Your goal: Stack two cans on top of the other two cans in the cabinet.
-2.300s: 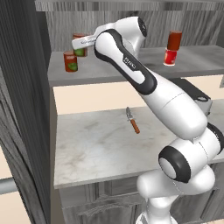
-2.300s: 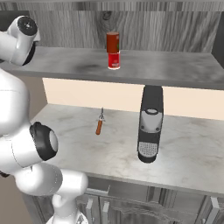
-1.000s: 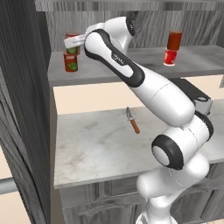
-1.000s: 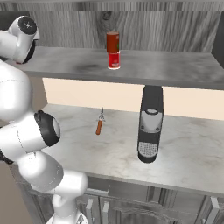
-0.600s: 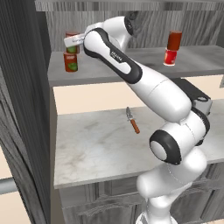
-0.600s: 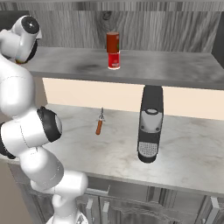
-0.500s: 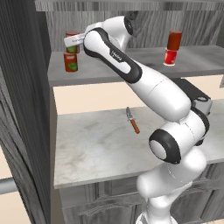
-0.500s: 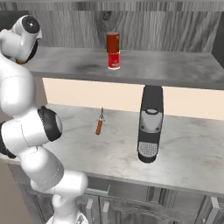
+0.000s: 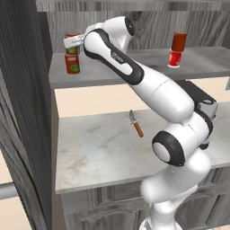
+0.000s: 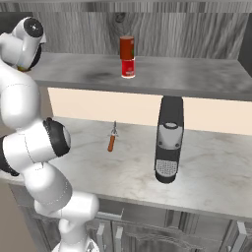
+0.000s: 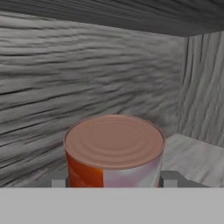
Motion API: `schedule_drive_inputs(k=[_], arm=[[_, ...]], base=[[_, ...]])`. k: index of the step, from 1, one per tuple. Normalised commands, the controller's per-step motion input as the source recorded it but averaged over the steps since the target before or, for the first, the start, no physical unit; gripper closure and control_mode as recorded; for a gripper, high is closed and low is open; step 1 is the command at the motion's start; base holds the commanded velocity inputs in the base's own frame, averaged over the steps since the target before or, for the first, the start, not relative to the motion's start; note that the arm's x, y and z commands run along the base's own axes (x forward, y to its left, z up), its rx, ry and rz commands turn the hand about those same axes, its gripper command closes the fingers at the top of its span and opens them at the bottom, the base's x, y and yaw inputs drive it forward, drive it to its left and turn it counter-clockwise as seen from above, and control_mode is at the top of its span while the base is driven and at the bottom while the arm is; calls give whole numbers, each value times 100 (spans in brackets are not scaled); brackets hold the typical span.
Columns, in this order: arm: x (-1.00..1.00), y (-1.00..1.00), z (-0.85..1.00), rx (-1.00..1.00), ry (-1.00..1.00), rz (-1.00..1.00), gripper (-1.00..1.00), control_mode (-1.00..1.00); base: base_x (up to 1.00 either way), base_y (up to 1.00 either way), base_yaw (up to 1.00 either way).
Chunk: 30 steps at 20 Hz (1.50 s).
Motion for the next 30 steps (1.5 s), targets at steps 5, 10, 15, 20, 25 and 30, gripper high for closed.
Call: schedule_drive_inputs(k=[5,10,15,20,25,30], arm=[[0,19,0,0,1,0,100,-100],[7,11,0,0,0,0,100,-100],[0,0,0,0,0,0,100,-100],[0,0,0,0,0,0,100,-100],[0,0,0,-1,0,0,100,-100],[0,0,-2,-1,0,0,100,-100]], base=[[0,0,0],[0,0,0],[0,0,0],[0,0,0],[0,0,0],[0,0,0]])
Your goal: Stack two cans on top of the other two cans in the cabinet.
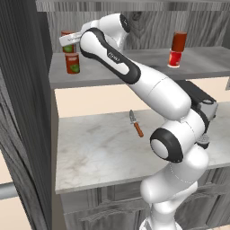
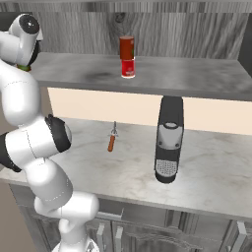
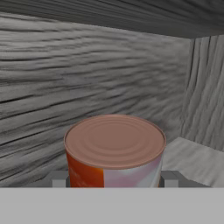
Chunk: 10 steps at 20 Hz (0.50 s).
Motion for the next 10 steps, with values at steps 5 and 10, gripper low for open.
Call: schedule_drive_inputs(k=[5,10], arm=[[0,-2,0,-1,0,0,100,-100],[0,-7,0,-1,0,0,100,-100]], base=[[0,0,0],[0,0,0]])
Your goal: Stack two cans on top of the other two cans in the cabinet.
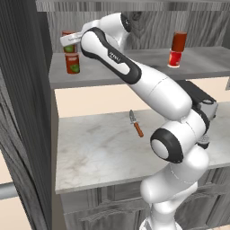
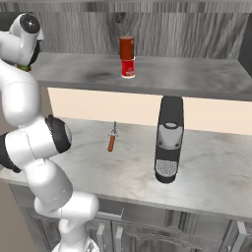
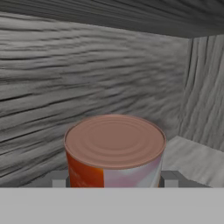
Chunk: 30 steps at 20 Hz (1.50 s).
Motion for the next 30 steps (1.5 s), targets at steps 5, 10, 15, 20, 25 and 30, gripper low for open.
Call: schedule_drive_inputs(k=[5,10,15,20,25,30], arm=[[0,-10,0,-2,0,0,100,-100],[0,-2,0,-1,0,0,100,-100],[0,0,-3,-1,0,0,100,-100],[0,0,-3,0,0,0,100,-100],[0,0,-5,0,0,0,100,-100],[0,0,-10,0,0,0,100,-100]], base=[[0,0,0],[0,0,0],[0,0,0],[0,0,0],[0,0,0],[0,0,0]])
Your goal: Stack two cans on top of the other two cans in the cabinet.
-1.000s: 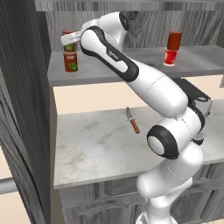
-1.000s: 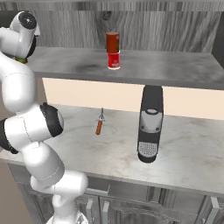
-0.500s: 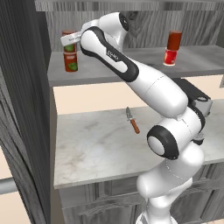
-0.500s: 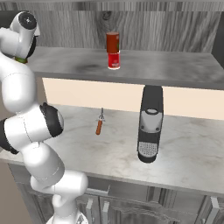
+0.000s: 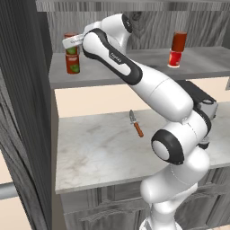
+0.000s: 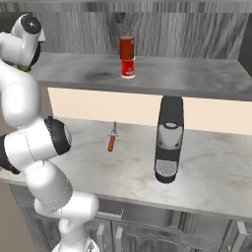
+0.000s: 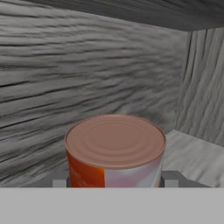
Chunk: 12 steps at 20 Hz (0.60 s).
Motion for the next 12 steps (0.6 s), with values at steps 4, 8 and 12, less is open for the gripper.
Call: schedule_drive_inputs(k=[4,8,12], arm=[[0,0,-9,0,0,0,100,-100],[0,0,-10,-1,0,0,100,-100],[0,0,0,0,0,0,100,-100]], base=[[0,0,0],[0,0,0],[0,0,0]])
